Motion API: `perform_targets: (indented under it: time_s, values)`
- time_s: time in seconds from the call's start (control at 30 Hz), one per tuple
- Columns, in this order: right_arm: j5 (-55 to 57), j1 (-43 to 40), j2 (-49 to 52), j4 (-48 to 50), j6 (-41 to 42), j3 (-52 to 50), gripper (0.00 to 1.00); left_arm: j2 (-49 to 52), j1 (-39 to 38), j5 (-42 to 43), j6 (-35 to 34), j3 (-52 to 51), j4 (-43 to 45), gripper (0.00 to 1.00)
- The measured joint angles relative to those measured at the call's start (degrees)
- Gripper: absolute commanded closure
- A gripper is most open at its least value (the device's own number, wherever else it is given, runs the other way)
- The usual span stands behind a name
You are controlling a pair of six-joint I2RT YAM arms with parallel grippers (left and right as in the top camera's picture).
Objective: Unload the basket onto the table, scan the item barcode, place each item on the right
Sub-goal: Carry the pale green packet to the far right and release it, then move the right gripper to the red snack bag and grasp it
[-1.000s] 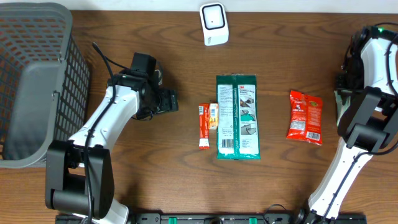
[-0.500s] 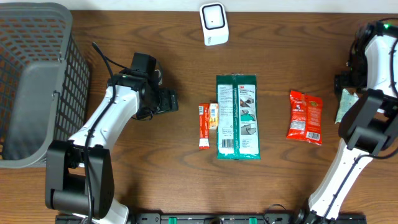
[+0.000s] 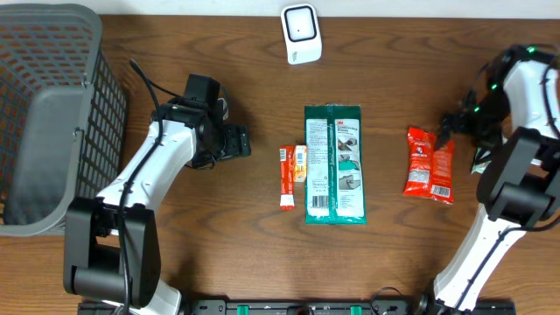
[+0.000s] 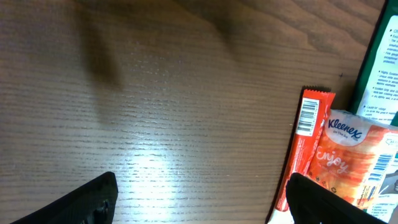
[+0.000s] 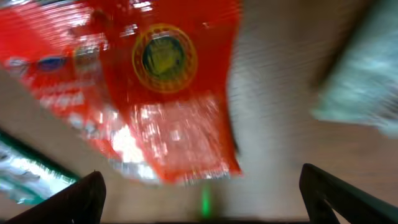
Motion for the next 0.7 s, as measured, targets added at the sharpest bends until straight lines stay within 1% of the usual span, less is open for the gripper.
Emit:
perform_targets:
  time_s: [0.07,0.13,0.27,0.33,0.5,0.57,0.63,0.7]
  values:
    - [-1.57,1.14,0.00,2.60,0.02,-5.20,0.03,0.00,0.02,0.00,0.00,0.00,0.00,0.13]
    - [-4.42,1.86,0.07,3.76,-0.11,-7.69,0.01,0.00,0.00,0.00,0.00,0.00,-0.02,0.13]
    - [-11.65,4.96,0.02,8.72,-1.36,-12.55,0.01,0.00,0.00,0.00,-0.02,0.00,0.00,0.13]
    - [-16.70,6.82,-1.03,11.50,-1.03,-13.64,0.01,0.00,0.00,0.00,0.00,0.00,0.00,0.13]
    - [-31.87,8.15,-1.70,20.55,0.39,-13.88,0.01,0.00,0.00,0.00,0.00,0.00,-0.02,0.13]
    - [-35.39,8.22,-1.77,22.49,1.95,-14.23,0.01,0.00,0.00,0.00,-0.02,0.00,0.00,0.13]
    - [-33.46,8.22,-3.04,22.91,4.15,-14.78,0.01,0.00,0.00,0.00,0.00,0.00,0.00,0.13]
    - [-25.90,8.61,-8.07,22.71,7.98,-15.19,0.01,0.00,0.00,0.00,0.00,0.00,0.00,0.13]
